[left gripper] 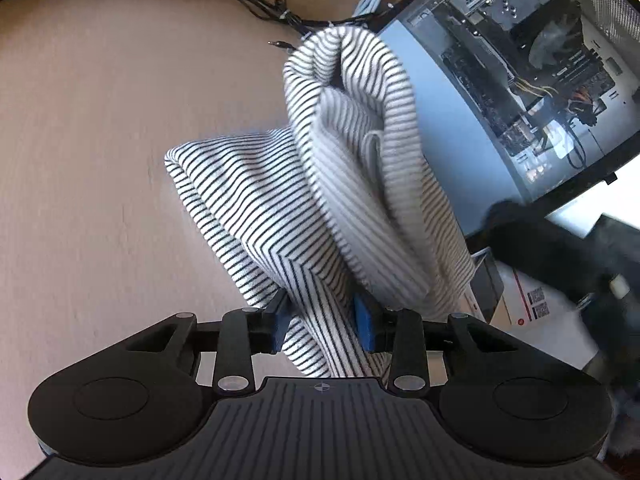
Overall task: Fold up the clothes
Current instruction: 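Hold the shirt with both grippers and lift the folded end upward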
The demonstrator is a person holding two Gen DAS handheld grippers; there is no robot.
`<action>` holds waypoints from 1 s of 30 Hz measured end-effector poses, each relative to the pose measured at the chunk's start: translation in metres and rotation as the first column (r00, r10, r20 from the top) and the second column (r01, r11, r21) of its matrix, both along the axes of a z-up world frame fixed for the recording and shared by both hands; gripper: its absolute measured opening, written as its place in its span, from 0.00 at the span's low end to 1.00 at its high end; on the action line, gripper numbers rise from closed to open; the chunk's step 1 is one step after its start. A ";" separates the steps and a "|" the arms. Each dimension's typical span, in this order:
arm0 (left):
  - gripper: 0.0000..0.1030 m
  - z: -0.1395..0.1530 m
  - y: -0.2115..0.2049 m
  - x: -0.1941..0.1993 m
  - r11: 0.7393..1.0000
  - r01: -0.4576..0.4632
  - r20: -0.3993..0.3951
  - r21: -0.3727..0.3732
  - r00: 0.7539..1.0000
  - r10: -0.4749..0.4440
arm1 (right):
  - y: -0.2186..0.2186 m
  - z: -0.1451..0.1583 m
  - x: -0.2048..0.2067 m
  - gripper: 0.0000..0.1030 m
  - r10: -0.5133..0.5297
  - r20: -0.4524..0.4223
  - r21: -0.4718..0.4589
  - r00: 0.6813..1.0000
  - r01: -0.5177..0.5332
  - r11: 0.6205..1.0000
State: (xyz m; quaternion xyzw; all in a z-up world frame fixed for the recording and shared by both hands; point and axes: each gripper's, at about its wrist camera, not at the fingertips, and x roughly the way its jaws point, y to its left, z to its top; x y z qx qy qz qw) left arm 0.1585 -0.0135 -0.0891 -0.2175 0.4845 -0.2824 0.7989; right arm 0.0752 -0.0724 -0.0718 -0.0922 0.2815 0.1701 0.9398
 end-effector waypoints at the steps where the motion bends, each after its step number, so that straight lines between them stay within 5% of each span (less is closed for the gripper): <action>1: 0.37 0.000 0.000 0.000 1.000 -0.001 0.001 0.001 1.000 0.001 | 0.002 -0.004 0.001 0.00 0.000 -0.004 -0.009 1.000 0.000 1.000; 6: 0.38 -0.002 0.003 -0.005 1.000 -0.005 0.006 -0.001 1.000 0.005 | -0.005 -0.009 -0.001 0.04 -0.054 0.017 -0.059 0.998 0.055 0.997; 7: 0.38 -0.003 0.005 -0.006 1.000 -0.006 0.006 -0.004 1.000 0.006 | -0.002 -0.009 -0.004 0.15 -0.084 0.046 -0.109 0.995 0.089 0.990; 8: 0.38 -0.003 0.005 -0.006 1.000 -0.008 0.005 -0.007 1.000 0.008 | 0.000 -0.010 -0.007 0.42 -0.110 0.078 -0.154 0.991 0.121 0.981; 10: 0.38 -0.004 0.007 -0.006 1.000 -0.008 0.006 -0.008 1.000 0.008 | 0.004 -0.015 -0.008 0.75 -0.149 0.114 -0.201 0.982 0.169 0.965; 20: 0.37 -0.002 0.031 -0.002 0.997 -0.047 -0.028 -0.062 0.999 0.045 | -0.012 -0.036 -0.002 0.73 -0.222 0.014 -0.099 0.975 0.222 0.970; 25: 0.37 0.006 0.049 0.013 0.991 -0.109 -0.030 -0.077 0.994 0.107 | 0.008 -0.057 -0.016 0.76 -0.175 0.069 -0.252 0.982 0.187 0.949; 30: 0.37 -0.004 0.036 0.021 0.994 -0.093 -0.066 -0.053 0.994 0.089 | 0.024 -0.092 0.007 0.76 -0.217 0.171 -0.425 0.961 0.270 0.864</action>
